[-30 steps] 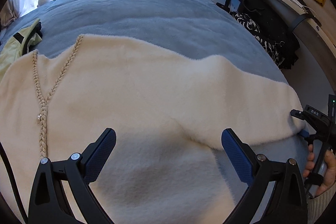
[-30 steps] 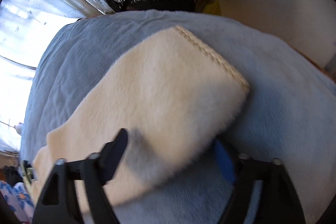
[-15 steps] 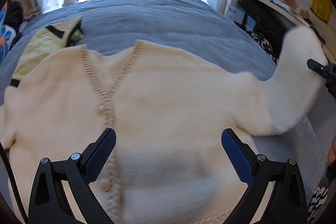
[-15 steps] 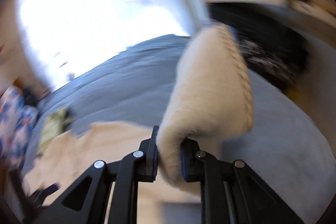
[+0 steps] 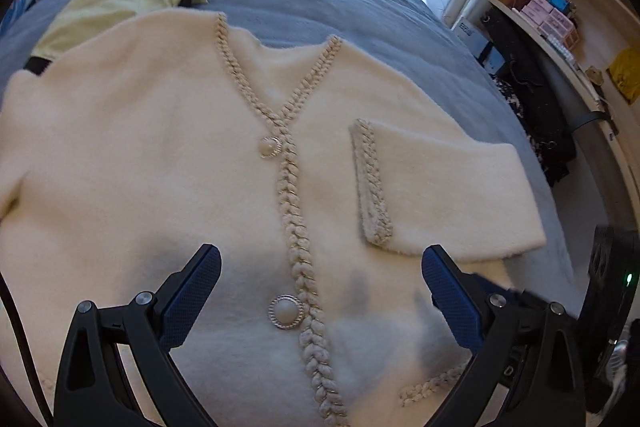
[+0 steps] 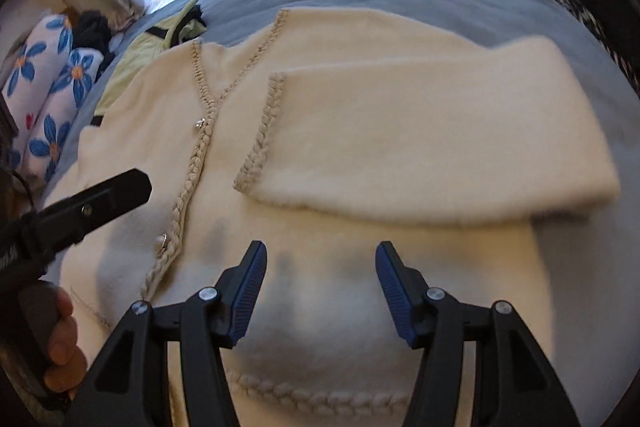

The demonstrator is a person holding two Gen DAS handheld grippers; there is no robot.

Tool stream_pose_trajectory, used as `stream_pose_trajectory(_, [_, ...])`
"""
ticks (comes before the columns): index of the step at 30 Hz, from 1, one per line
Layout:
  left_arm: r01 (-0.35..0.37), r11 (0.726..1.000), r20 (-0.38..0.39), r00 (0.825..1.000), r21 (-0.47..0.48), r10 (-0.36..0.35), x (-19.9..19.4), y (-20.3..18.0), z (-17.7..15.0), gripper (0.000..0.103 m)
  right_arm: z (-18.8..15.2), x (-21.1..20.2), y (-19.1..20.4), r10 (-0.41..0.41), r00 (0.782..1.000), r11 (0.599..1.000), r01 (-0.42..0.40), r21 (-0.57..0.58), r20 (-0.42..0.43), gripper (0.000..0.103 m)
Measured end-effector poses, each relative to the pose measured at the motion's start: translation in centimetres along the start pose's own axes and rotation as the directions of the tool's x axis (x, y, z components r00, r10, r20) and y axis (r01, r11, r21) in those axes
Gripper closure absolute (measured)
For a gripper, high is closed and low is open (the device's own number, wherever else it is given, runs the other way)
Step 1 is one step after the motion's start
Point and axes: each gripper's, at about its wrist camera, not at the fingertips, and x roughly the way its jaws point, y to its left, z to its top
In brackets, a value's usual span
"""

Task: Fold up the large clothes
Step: 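Fold the held sleeve across the cardigan front and open the right gripper, then grasp the braided front edge with the left gripper and fold it toward the center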

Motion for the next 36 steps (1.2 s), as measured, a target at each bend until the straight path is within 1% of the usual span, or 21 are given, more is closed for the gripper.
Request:
stream_pose_trajectory(1, [0.033, 0.999, -0.012, 0.999, -0.002, -0.033, 0.4, -0.2, 0.1, 0.007, -0.1, -0.5, -1.3, -0.001, 1.000, 1.000, 0.001, 0.031, 0.014, 0.046])
stream_pose_trajectory(2, [0.060, 0.998, -0.023, 0.998, -0.001, -0.060, 0.9, -0.4, 0.1, 0.014, -0.5, -1.0, -1.9, -0.010, 0.999, 0.999, 0.008, 0.054, 0.030, 0.046])
stream_pose_trajectory(3, [0.080, 0.997, -0.034, 0.996, 0.001, -0.080, 1.4, -0.7, -0.1, 0.016, -0.8, -1.5, -2.6, -0.023, 0.999, 0.997, 0.019, 0.074, 0.047, 0.046])
stream_pose_trajectory(4, [0.103, 0.995, -0.050, 0.993, 0.004, -0.103, 2.0, -1.2, 0.1, 0.018, -2.0, -2.1, -1.8, -0.035, 0.997, 0.995, 0.029, 0.091, 0.064, 0.046])
stream_pose_trajectory(7, [0.116, 0.993, -0.074, 0.991, 0.014, -0.115, 3.7, -2.4, 0.7, 0.019, -3.6, -3.5, -3.5, -0.062, 0.994, 0.990, 0.050, 0.132, 0.085, 0.046])
stream_pose_trajectory(8, [0.121, 0.993, -0.079, 0.990, 0.013, -0.120, 4.1, -2.4, 0.9, 0.022, -4.3, -3.4, -2.4, -0.070, 0.994, 0.989, 0.059, 0.133, 0.084, 0.046])
stream_pose_trajectory(9, [0.131, 0.991, -0.087, 0.988, 0.009, -0.130, 4.7, -2.6, 1.2, 0.024, -4.5, -3.5, -2.4, -0.079, 0.994, 0.989, 0.069, 0.133, 0.077, 0.046])
stream_pose_trajectory(11, [0.157, 0.988, -0.115, 0.981, -0.001, -0.156, 5.9, -2.9, 1.9, 0.032, -4.6, -3.1, -1.4, -0.068, 0.996, 0.990, 0.060, 0.128, 0.062, 0.045])
stream_pose_trajectory(14, [0.149, 0.989, -0.145, 0.978, 0.004, -0.147, 7.8, -3.6, 2.7, 0.038, -5.0, -3.0, -1.3, -0.021, 0.998, 0.992, 0.014, 0.127, 0.057, 0.042])
stream_pose_trajectory(18, [0.118, 0.992, -0.188, 0.976, 0.044, -0.108, 10.8, -4.7, 3.3, 0.038, -5.4, -3.2, -2.3, 0.046, 0.996, 0.985, -0.057, 0.164, 0.071, 0.042])
stream_pose_trajectory(21, [0.107, 0.990, -0.199, 0.976, 0.087, -0.088, 11.8, -6.3, 3.6, 0.038, -5.6, -3.4, -3.1, 0.076, 0.994, 0.976, -0.090, 0.198, 0.075, 0.042])
stream_pose_trajectory(22, [0.104, 0.990, -0.204, 0.976, 0.098, -0.082, 12.1, -6.8, 3.7, 0.045, -5.6, -3.4, -3.3, 0.079, 0.994, 0.975, -0.092, 0.204, 0.073, 0.042])
stream_pose_trajectory(23, [0.098, 0.989, -0.209, 0.975, 0.114, -0.072, 12.4, -7.5, 3.9, 0.068, -5.5, -3.2, -3.2, 0.076, 0.995, 0.974, -0.089, 0.208, 0.072, 0.042])
stream_pose_trajectory(24, [0.068, 0.988, -0.217, 0.975, 0.138, -0.037, 12.7, -8.2, 4.0, 0.079, -5.5, -3.2, -3.2, 0.070, 0.995, 0.974, -0.085, 0.212, 0.074, 0.042])
stream_pose_trajectory(25, [0.060, 0.986, -0.233, 0.972, 0.155, -0.023, 13.0, -8.9, 4.1, 0.087, -5.6, -3.2, -3.2, 0.060, 0.995, 0.974, -0.075, 0.214, 0.074, 0.042])
stream_pose_trajectory(26, [0.054, 0.983, -0.233, 0.972, 0.174, -0.012, 13.0, -9.8, 4.3, 0.088, -5.6, -3.2, -3.2, 0.044, 0.996, 0.975, -0.059, 0.213, 0.072, 0.042])
stream_pose_trajectory(29, [0.014, 0.961, -0.164, 0.986, 0.275, 0.033, 11.5, -13.0, 5.1, 0.089, -5.8, -3.1, -3.4, 0.014, 0.998, 0.976, -0.025, 0.215, 0.053, 0.043])
stream_pose_trajectory(30, [0.013, 0.955, -0.140, 0.990, 0.295, 0.029, 10.8, -13.8, 5.4, 0.089, -5.8, -3.2, -3.4, 0.003, 0.999, 0.976, -0.013, 0.217, 0.046, 0.043])
stream_pose_trajectory(32, [0.012, 0.938, -0.056, 0.998, 0.347, 0.008, 8.1, -15.9, 6.5, 0.089, -5.9, -3.4, -3.5, -0.013, 0.999, 0.977, 0.004, 0.214, 0.037, 0.043])
stream_pose_trajectory(34, [-0.017, 0.922, 0.029, 1.000, 0.386, 0.006, 5.6, -16.9, 7.6, 0.089, -6.0, -3.7, -3.7, -0.018, 0.999, 0.975, 0.008, 0.222, 0.042, 0.043])
stream_pose_trajectory(36, [-0.069, 0.910, 0.127, 0.992, 0.408, 0.018, 2.4, -17.5, 9.2, 0.089, -6.2, -4.1, -4.0, -0.026, 0.998, 0.973, 0.013, 0.229, 0.053, 0.043])
